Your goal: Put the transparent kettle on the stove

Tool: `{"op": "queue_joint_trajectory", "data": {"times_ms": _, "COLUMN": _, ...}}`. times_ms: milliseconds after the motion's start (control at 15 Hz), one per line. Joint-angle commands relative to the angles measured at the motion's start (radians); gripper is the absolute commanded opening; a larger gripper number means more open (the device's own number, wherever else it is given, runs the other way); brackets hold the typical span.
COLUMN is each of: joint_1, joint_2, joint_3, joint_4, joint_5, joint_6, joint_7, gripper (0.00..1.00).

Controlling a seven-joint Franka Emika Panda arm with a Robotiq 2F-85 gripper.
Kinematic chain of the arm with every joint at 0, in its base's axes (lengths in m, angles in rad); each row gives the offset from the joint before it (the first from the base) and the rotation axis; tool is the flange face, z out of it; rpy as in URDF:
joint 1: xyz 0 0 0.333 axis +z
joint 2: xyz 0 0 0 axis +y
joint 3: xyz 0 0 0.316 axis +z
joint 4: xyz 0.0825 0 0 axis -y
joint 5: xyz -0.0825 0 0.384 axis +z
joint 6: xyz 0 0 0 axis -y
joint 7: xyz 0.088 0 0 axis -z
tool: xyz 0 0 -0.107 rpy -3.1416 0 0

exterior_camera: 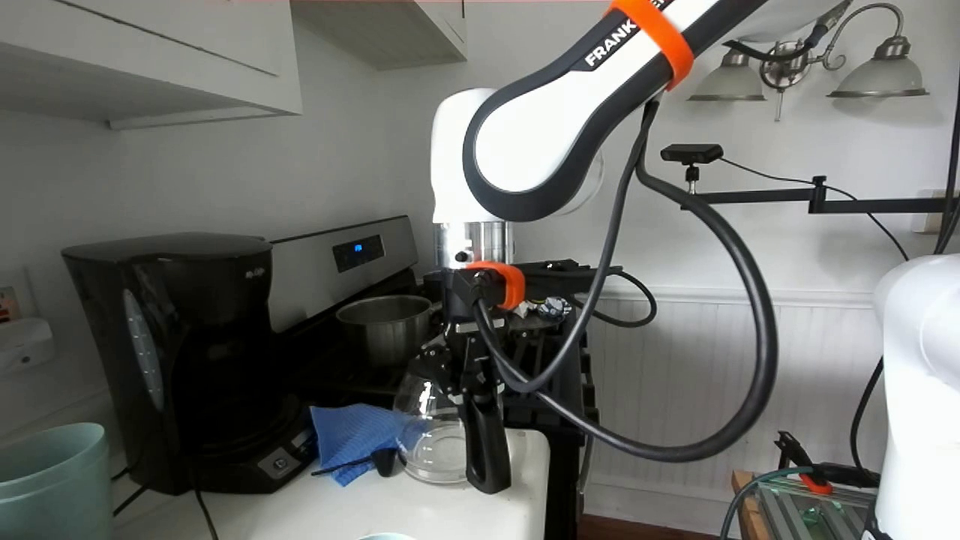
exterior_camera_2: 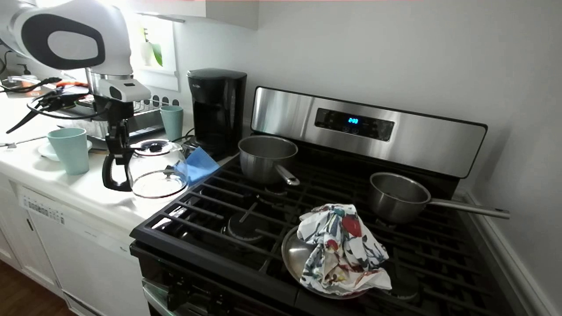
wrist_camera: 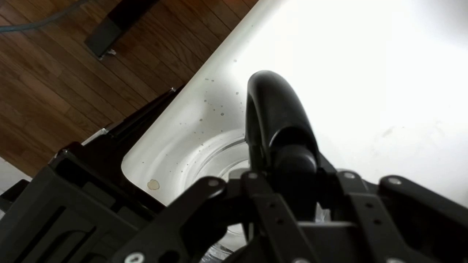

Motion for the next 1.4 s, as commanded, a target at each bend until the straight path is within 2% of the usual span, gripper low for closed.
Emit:
{"op": "queue_joint_trajectory", "data": {"times_ms": 0, "joint_1": 0.005, "joint_2": -0.013, "joint_3": -0.003, "joint_4": 0.02, "joint_5": -0.004, "joint_6": 0.008, "joint_7": 0.031, "gripper": 0.08}}
{"op": "queue_joint_trajectory", "data": {"times_ms": 1333, "joint_1": -0.011, "joint_2": -0.067, "joint_3": 0.007, "joint_4": 0.013, "joint_5": -0.083, "joint_6": 0.043, "joint_7": 0.166, "gripper": 0.08}}
